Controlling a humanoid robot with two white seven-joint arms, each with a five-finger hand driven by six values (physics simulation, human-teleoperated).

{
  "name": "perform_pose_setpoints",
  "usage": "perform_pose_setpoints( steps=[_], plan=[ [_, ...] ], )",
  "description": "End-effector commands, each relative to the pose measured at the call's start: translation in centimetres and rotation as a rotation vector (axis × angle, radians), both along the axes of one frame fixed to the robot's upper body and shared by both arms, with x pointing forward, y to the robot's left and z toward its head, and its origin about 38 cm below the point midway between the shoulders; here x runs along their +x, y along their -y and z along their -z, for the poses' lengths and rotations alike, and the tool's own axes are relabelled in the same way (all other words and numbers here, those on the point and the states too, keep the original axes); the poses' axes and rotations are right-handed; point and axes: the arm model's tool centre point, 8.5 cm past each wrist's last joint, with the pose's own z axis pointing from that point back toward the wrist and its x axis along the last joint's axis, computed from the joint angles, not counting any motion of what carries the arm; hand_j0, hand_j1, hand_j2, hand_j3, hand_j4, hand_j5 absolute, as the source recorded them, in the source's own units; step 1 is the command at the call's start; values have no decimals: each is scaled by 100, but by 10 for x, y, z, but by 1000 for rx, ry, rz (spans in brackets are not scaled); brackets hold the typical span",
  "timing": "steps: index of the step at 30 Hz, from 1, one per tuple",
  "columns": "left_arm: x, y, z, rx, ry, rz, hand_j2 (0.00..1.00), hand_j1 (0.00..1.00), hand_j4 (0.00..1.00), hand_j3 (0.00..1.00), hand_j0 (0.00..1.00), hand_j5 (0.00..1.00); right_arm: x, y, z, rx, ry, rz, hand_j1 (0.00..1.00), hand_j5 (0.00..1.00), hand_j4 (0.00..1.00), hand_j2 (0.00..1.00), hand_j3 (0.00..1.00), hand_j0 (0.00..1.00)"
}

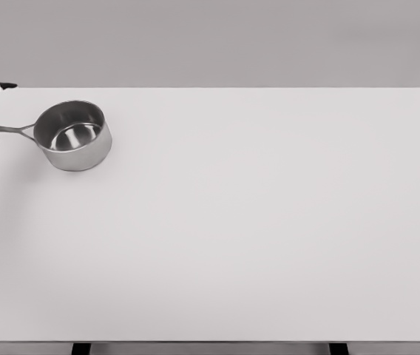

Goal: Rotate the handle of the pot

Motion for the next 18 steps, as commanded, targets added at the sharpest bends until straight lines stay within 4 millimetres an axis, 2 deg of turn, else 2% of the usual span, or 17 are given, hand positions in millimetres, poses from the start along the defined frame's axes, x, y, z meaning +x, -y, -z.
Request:
perform_pose_setpoints(
  steps=[1,18],
  plan=[
    [-1,-3,2,-12,-5,-14,100,100,100,100,100,100,0,0,0,0,1,0,100,100,100,100,100,100],
    [-4,-7,-5,-62,27,-20,100,100,100,100,100,100,0,0,0,1,-1,0,100,100,100,100,100,100]
  ],
)
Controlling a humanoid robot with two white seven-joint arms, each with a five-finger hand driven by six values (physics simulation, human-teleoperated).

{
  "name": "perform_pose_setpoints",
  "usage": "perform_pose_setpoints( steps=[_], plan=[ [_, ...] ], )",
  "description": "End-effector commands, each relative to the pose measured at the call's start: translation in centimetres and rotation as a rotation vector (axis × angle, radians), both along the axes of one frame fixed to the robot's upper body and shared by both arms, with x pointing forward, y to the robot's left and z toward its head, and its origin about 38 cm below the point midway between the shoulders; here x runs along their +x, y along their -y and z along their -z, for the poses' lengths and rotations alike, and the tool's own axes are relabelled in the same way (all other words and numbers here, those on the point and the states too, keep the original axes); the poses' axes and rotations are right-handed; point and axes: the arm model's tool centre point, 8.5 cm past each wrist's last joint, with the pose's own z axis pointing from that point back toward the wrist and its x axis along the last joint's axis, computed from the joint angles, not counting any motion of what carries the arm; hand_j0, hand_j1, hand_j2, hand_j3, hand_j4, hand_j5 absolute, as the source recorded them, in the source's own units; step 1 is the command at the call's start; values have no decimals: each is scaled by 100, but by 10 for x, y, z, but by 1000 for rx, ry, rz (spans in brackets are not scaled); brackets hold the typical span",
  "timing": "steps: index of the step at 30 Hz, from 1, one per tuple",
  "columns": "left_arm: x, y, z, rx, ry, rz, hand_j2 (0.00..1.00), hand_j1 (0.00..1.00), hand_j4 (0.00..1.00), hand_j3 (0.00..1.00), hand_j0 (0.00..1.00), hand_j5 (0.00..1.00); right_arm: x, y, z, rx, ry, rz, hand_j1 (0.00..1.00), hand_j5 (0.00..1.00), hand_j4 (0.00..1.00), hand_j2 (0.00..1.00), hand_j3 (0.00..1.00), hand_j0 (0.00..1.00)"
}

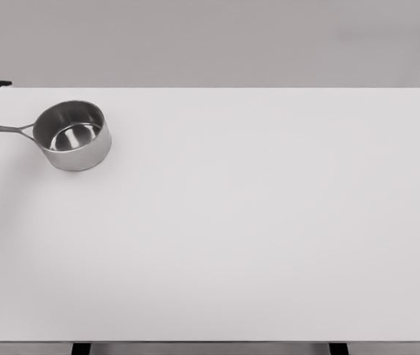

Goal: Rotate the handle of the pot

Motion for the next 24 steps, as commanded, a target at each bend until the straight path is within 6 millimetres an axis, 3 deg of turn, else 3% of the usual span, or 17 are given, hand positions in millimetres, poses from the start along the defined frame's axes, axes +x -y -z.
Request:
perform_pose_setpoints(
  steps=[1,10,12,15,24],
  plan=[
    [0,-2,-2,-12,9,-6,100,100,100,100,100,100,0,0,0,0,-1,0,100,100,100,100,100,100],
    [-11,1,7,-43,11,12,100,100,100,100,100,100,0,0,0,0,1,0,100,100,100,100,100,100],
    [-20,0,-2,-51,38,37,100,100,100,100,100,100,0,0,0,0,-1,0,100,100,100,100,100,100],
    [-36,15,-10,-70,77,119,100,100,100,100,100,100,0,0,0,0,1,0,100,100,100,100,100,100],
    [-42,27,-32,-98,149,164,100,100,100,100,100,100,0,0,0,0,1,0,100,100,100,100,100,100]
  ],
)
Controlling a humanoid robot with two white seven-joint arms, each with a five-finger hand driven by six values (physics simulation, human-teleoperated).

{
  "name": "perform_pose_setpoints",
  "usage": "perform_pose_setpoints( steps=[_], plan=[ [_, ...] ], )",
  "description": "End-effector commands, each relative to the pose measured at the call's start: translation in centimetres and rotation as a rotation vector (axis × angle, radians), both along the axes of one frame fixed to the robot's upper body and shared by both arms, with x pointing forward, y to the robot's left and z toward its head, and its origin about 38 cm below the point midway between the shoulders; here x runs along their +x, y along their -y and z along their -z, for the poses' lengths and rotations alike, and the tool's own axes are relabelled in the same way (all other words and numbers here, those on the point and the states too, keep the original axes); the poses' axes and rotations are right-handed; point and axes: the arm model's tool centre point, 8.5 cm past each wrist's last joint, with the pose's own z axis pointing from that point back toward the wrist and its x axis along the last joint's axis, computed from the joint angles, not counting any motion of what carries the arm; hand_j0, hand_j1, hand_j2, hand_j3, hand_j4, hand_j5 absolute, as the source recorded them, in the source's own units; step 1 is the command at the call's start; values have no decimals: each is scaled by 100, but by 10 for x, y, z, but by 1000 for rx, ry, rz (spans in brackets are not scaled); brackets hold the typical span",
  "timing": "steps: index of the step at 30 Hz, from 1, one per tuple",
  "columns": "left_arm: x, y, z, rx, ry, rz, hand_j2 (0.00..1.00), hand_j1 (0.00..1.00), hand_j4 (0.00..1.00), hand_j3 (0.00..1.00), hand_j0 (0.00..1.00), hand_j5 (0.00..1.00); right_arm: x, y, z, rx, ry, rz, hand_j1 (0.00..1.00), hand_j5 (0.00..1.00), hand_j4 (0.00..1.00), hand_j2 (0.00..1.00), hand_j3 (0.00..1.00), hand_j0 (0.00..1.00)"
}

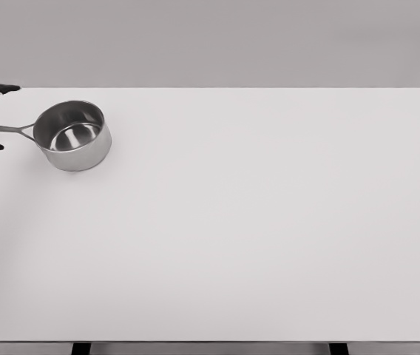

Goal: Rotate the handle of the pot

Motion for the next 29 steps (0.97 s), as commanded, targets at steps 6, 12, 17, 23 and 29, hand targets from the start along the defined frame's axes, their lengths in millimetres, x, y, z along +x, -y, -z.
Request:
perform_pose_setpoints(
  steps=[6,12,17,23,29],
  plan=[
    [-38,27,-61,-50,178,135,100,100,100,100,100,100,0,0,0,0,1,0,100,100,100,100,100,100],
    [-69,68,-74,-57,250,254,100,100,100,100,100,100,0,0,0,0,0,0,100,100,100,100,100,100],
    [-91,103,-70,-64,249,357,100,100,100,100,100,100,0,0,0,0,0,0,100,100,100,100,100,100],
    [-100,122,-59,-127,259,382,100,100,100,100,100,100,0,0,0,0,1,0,100,100,100,100,100,100],
    [-100,118,-62,-124,272,367,100,100,100,100,100,100,0,0,0,0,1,0,100,100,100,100,100,100]
  ],
)
